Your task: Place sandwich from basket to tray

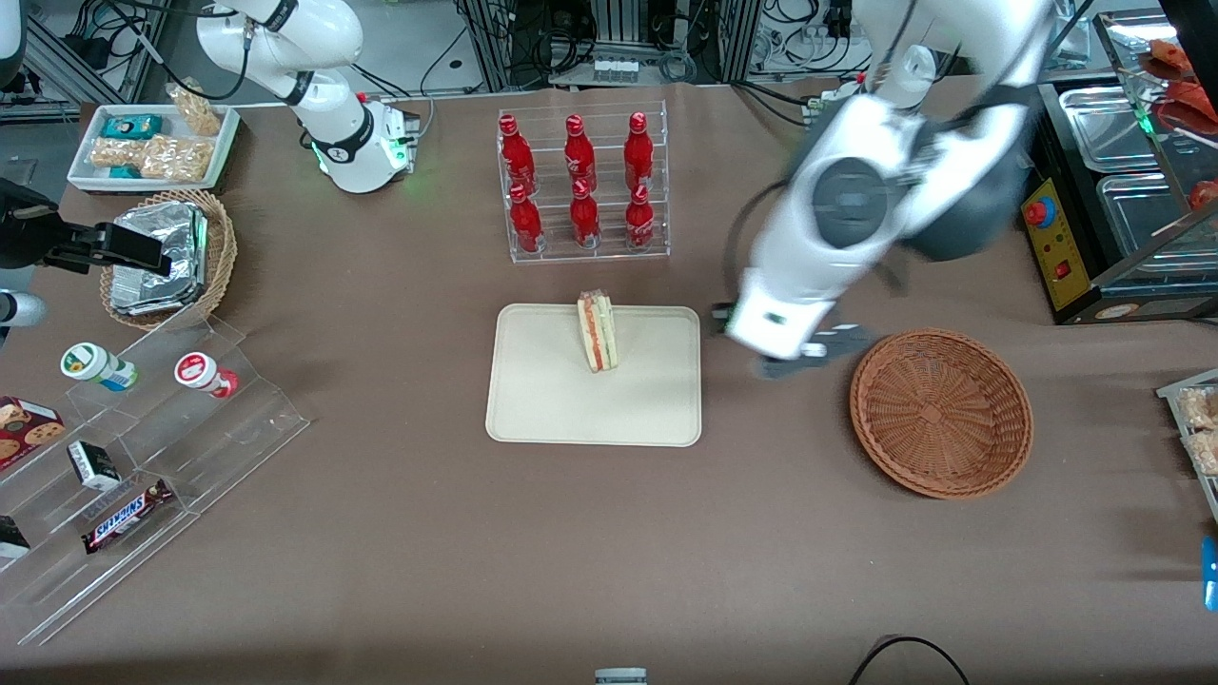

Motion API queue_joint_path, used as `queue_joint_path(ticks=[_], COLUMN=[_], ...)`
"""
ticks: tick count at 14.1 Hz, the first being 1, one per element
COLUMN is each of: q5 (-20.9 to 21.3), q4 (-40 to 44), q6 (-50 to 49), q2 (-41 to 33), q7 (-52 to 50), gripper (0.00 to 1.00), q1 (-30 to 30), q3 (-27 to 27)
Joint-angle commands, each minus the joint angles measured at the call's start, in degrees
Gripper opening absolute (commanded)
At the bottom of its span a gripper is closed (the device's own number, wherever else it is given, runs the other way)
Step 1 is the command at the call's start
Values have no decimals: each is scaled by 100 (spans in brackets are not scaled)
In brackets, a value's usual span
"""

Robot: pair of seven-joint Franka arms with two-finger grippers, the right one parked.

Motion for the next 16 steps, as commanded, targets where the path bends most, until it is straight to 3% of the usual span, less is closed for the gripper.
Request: queue_joint_path(ticks=[1, 6, 9, 16], q5=[-74, 418, 375, 392], q4=[-149, -105, 376, 563], q6=[-637, -1499, -1956, -1474], q2=[-398, -707, -629, -601], q7=[831, 1745, 2179, 2135], gripper=[100, 100, 100, 100], q1=[737, 1328, 1697, 1891], q3=[-60, -51, -60, -60])
